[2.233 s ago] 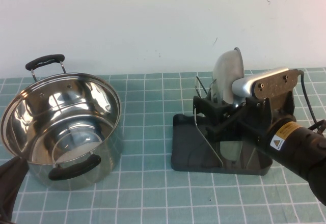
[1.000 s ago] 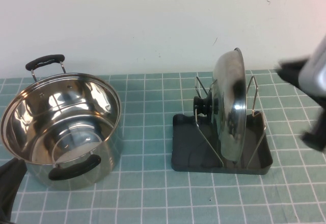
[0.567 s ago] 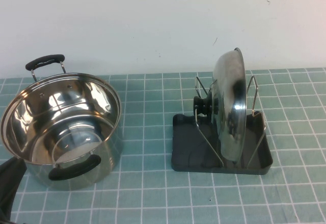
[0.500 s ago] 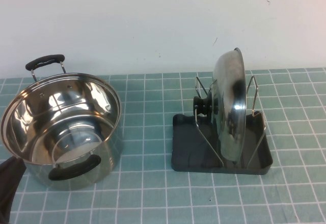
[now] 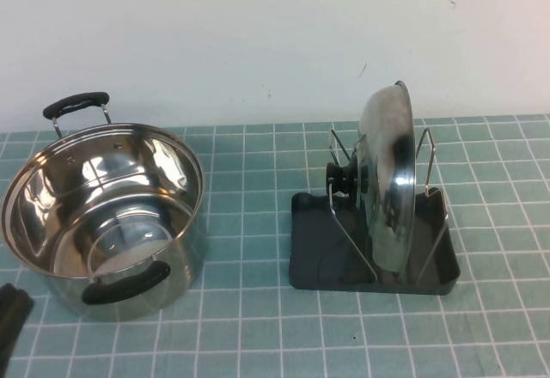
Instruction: Put pot lid on rack
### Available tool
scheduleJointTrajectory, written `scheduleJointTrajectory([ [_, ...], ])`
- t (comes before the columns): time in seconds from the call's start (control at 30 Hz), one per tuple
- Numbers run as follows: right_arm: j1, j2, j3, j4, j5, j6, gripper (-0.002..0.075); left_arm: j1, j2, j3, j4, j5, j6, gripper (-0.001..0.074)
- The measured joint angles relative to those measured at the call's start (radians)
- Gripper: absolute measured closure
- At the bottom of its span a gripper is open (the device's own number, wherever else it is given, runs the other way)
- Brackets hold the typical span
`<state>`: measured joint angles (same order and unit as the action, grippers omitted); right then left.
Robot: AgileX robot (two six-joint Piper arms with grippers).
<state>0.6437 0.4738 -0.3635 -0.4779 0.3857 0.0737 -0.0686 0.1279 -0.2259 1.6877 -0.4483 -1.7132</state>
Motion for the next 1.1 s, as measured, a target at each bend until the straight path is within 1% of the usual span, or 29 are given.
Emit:
scheduleJointTrajectory([
  [0.2, 0.0, 0.0, 0.06, 0.018, -0.004, 0.012, 0.0727, 0.0, -0.088, -0.002, -0.001, 0.057, 0.0, 0.0737],
  [0.33, 0.0, 0.0, 0.082, 0.024, 0.058, 0.014, 0.0727, 0.0, -0.105, -0.004, 0.052, 0.078, 0.0, 0.0737],
  [0.5, 0.0, 0.0, 0.099, 0.025, 0.126, 0.016, 0.0727, 0.0, -0.105, -0.004, 0.065, 0.072, 0.0, 0.0737],
  [0.7, 0.0, 0.0, 0.103, 0.028, 0.18, 0.016, 0.0727, 0.0, -0.105, -0.004, 0.073, -0.024, 0.0, 0.0737],
  [0.93, 0.0, 0.0, 0.103, 0.029, 0.194, 0.016, 0.0727, 0.0, -0.105, -0.004, 0.084, -0.199, 0.0, 0.0737],
  [1.0, 0.0, 0.0, 0.103, 0.03, 0.196, 0.016, 0.0727, 0.0, -0.105, -0.004, 0.084, -0.193, 0.0, 0.0737],
  [1.1, 0.0, 0.0, 0.103, 0.031, 0.197, 0.016, 0.0727, 0.0, -0.105, -0.004, 0.084, -0.087, 0.0, 0.0737],
])
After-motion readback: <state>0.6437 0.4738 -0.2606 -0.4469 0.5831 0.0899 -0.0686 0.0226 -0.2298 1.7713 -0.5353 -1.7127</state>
